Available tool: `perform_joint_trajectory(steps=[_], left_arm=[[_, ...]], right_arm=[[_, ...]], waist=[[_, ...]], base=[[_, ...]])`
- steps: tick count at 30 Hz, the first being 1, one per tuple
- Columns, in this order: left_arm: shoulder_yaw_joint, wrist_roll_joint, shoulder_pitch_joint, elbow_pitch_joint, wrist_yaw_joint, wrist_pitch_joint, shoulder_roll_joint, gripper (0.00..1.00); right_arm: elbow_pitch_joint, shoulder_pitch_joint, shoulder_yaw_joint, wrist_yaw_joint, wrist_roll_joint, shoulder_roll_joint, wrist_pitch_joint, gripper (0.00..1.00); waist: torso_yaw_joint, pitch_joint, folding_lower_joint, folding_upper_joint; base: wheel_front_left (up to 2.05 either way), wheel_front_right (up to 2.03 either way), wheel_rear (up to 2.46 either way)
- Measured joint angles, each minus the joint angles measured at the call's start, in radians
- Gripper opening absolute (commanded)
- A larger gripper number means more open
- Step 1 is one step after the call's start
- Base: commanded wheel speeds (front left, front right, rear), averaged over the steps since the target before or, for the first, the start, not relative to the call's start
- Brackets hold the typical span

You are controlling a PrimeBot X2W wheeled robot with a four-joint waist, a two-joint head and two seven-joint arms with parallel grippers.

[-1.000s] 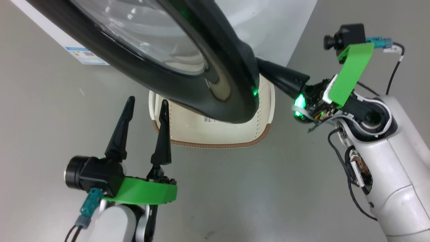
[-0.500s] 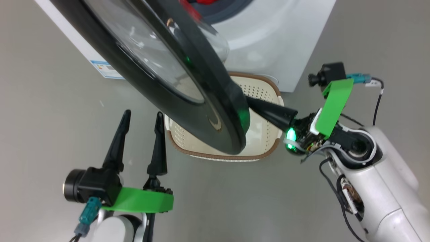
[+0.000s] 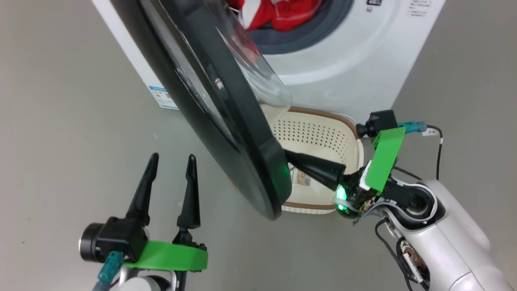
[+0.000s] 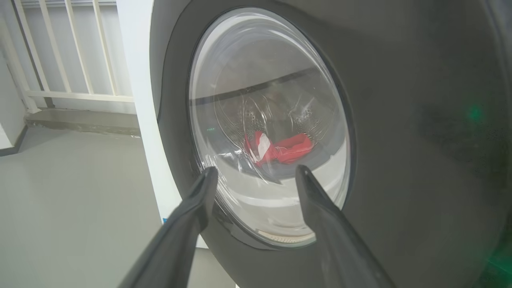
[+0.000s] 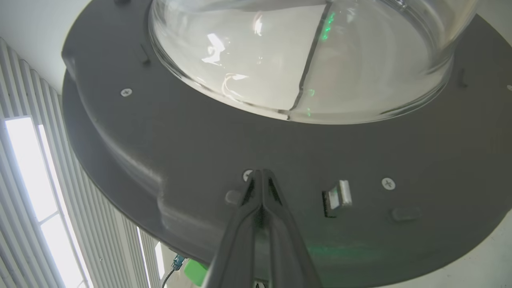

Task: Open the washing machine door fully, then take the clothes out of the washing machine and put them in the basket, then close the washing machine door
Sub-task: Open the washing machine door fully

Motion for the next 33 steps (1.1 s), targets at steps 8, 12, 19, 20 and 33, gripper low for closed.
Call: perform_joint_trajectory(steps=[8,12,19,20,33], left_arm=[[0.001,-0.008,0.027,0.001,0.0,0.0,0.0,1.0],[0.001,-0.01,0.032,0.001,0.0,0.0,0.0,1.0],[0.001,-0.016,0.046,0.003,0.0,0.0,0.0,1.0],[0.001,-0.017,0.046,0.003,0.0,0.0,0.0,1.0],[-0.001,-0.031,0.064,0.003,0.001,0.0,0.0,1.0]], right_arm=[[-0.012,0.009,0.03,0.0,0.026,0.005,0.0,0.0],[-0.015,0.01,0.042,0.0,0.029,0.002,0.0,0.0],[-0.017,0.012,0.071,0.0,0.037,-0.002,-0.009,0.0],[-0.017,0.012,0.076,0.0,0.039,-0.004,-0.011,0.0],[-0.012,0.024,0.131,0.0,0.057,-0.015,-0.033,0.0]], waist=[[0.047,-0.035,0.0,0.0],[0.062,-0.045,0.0,0.0],[0.093,-0.065,0.0,0.0],[0.097,-0.067,0.0,0.0],[0.164,-0.084,0.0,0.0]], base=[[0.0,0.0,0.0],[0.0,0.0,0.0],[0.0,0.0,0.0],[0.0,0.0,0.0],[0.0,0.0,0.0]])
